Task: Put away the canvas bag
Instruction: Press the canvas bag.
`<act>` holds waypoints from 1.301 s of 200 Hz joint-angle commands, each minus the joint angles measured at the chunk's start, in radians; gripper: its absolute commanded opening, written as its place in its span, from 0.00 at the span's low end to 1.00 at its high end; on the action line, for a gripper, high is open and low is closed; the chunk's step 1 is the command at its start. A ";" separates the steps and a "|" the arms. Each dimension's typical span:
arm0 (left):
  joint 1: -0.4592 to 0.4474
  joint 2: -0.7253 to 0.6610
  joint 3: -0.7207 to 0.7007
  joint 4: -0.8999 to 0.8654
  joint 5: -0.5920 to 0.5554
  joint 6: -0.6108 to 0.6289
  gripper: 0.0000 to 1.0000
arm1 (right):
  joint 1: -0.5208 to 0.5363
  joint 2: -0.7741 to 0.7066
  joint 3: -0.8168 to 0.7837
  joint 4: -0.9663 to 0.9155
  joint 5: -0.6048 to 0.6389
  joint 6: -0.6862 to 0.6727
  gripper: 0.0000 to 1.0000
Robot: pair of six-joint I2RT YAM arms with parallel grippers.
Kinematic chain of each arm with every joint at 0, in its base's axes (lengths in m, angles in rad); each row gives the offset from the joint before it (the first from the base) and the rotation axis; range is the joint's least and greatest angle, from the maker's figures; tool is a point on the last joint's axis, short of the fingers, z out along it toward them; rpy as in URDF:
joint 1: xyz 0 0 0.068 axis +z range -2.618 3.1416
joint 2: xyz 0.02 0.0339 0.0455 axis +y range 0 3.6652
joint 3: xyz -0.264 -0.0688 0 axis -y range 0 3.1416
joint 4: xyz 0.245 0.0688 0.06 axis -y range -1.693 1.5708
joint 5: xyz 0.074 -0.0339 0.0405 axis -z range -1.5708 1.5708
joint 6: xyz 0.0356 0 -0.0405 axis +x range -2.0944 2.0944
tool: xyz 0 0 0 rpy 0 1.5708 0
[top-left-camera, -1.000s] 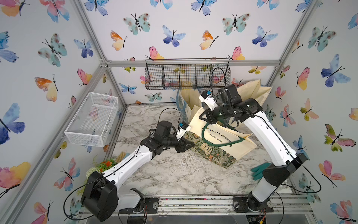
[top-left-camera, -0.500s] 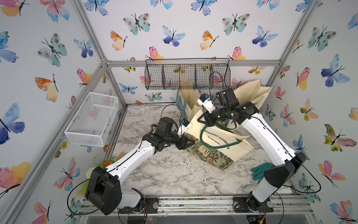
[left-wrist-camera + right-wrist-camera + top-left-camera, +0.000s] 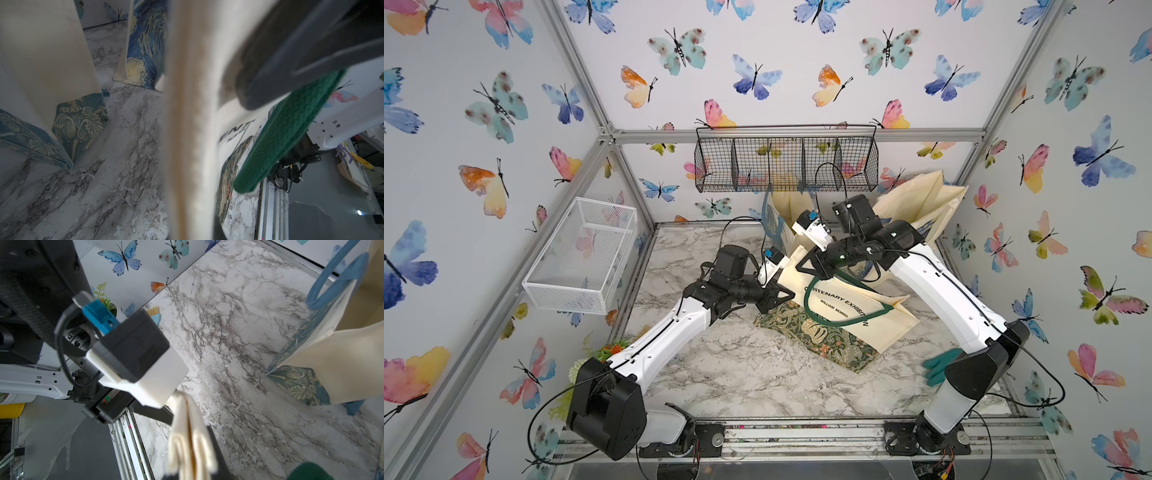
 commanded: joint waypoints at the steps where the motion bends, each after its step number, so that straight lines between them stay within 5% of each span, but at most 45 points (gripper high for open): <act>1: 0.013 -0.005 0.030 0.032 0.095 0.040 0.00 | 0.035 0.027 0.002 -0.024 -0.068 -0.004 0.02; 35: 0.038 -0.050 0.011 0.026 0.080 0.080 0.00 | 0.037 0.016 -0.055 -0.017 -0.101 -0.022 0.08; 74: 0.153 -0.098 -0.035 0.070 0.192 0.045 0.00 | 0.037 -0.041 -0.197 0.036 -0.156 -0.032 0.39; 120: 0.169 -0.125 -0.063 0.097 0.198 0.036 0.00 | 0.036 -0.109 -0.289 0.050 -0.159 -0.022 0.43; 207: 0.169 -0.111 -0.049 0.093 0.204 0.038 0.00 | 0.032 -0.198 -0.304 0.012 0.041 -0.030 0.46; 227: 0.169 -0.109 -0.045 0.092 0.208 0.038 0.00 | 0.031 -0.199 -0.310 0.011 0.027 -0.030 0.41; 244: 0.169 -0.108 -0.045 0.094 0.216 0.035 0.00 | 0.031 -0.200 -0.307 0.018 0.011 -0.028 0.05; 260: 0.169 -0.109 -0.047 0.109 0.236 0.024 0.07 | 0.031 -0.201 -0.304 0.021 -0.012 -0.031 0.02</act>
